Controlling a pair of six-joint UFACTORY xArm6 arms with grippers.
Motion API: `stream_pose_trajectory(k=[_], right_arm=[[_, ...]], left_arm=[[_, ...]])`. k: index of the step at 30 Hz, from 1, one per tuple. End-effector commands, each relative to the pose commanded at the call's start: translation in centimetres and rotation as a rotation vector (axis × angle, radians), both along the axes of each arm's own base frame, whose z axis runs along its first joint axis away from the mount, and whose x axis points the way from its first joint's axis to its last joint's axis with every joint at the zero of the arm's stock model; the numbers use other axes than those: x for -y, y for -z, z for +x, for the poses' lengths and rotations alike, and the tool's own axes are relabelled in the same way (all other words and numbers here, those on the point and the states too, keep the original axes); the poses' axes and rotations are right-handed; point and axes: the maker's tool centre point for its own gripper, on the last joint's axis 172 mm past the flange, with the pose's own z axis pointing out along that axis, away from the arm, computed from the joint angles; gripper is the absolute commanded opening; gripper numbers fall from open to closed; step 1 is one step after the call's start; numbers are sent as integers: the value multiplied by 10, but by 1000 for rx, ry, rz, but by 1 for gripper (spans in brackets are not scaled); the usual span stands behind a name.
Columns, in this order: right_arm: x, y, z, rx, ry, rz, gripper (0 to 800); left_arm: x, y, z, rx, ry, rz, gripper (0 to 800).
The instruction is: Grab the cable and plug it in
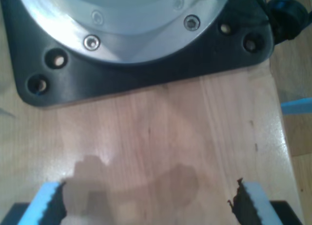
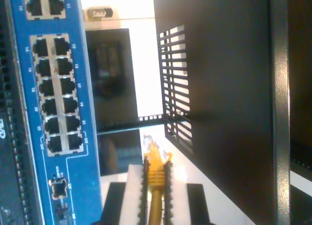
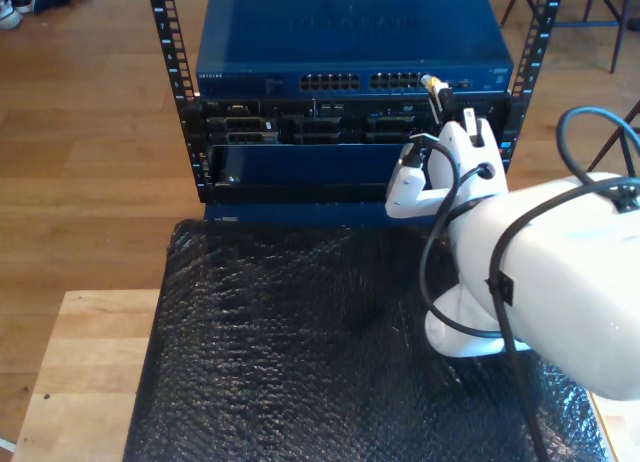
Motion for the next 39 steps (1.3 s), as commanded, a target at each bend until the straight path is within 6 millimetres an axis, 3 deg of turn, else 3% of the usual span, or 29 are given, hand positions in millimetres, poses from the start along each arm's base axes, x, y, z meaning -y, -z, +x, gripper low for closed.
stream_pose_trajectory(k=[9,20,39], right_arm=[[-15,7,4,-29,12,14,0],[-15,9,18,-35,78,63,0],[0,23,18,-51,172,21,0]], left_arm=[[0,0,0,0,0,0,800],[0,0,0,0,0,0,800],[0,0,0,0,0,0,800]])
